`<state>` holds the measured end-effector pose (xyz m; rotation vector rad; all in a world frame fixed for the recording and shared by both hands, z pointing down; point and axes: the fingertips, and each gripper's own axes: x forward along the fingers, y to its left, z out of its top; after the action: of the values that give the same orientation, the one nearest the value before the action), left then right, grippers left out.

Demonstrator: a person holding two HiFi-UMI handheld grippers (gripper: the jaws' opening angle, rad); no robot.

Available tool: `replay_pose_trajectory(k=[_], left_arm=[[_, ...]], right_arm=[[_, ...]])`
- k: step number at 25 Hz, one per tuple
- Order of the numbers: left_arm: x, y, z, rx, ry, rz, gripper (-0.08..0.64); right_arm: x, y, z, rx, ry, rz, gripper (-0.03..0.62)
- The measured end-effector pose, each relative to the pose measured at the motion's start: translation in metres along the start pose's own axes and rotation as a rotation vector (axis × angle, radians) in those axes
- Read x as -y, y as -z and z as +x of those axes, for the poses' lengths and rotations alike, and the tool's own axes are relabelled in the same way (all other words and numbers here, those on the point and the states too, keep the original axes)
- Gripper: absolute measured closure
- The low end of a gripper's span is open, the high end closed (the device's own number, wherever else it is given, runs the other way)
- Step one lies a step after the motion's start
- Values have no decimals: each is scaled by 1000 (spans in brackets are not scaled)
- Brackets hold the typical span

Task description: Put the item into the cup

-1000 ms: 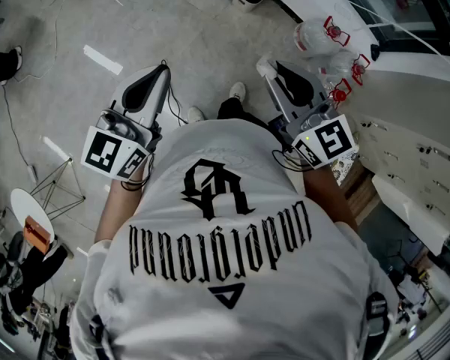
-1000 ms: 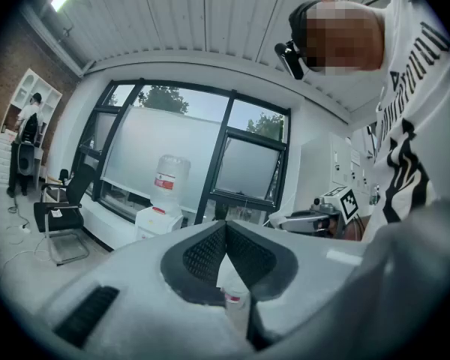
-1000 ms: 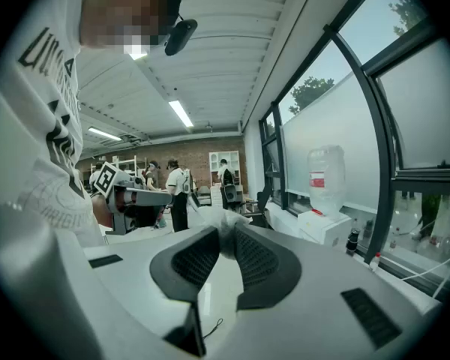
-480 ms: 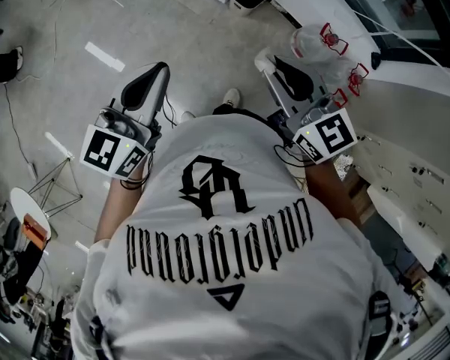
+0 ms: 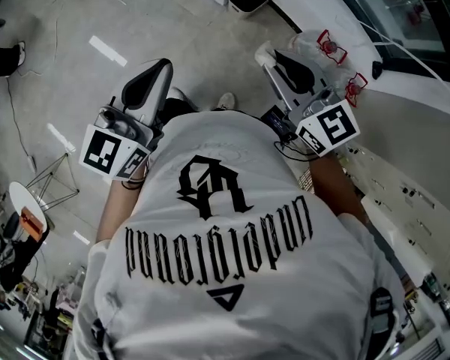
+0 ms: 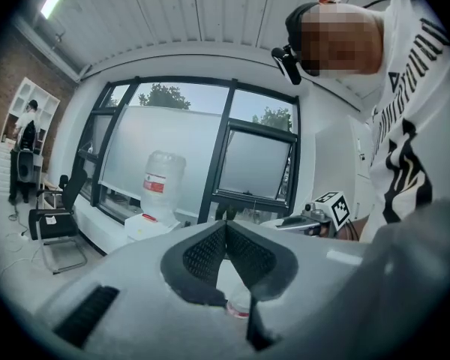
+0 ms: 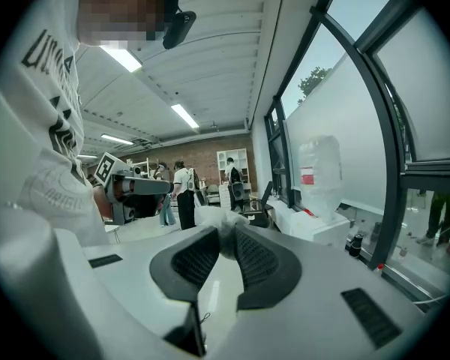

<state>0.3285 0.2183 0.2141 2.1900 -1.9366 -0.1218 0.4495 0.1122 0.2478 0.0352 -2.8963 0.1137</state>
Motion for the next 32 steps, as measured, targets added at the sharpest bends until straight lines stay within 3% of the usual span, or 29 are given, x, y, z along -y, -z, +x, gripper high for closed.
replay_pose_trajectory(k=[5,14,32], left_arm=[[-25,1,14,3,-9,-30,545],[-67,-7,21,-1,51,-25,545],[-228,-41,-30,2,116,-30,545]], right_arm=[[14,-7,15,11,24,-2,525],[18,-29,65,31,55,16,523],[-20,-69,211,6,144,7,523]])
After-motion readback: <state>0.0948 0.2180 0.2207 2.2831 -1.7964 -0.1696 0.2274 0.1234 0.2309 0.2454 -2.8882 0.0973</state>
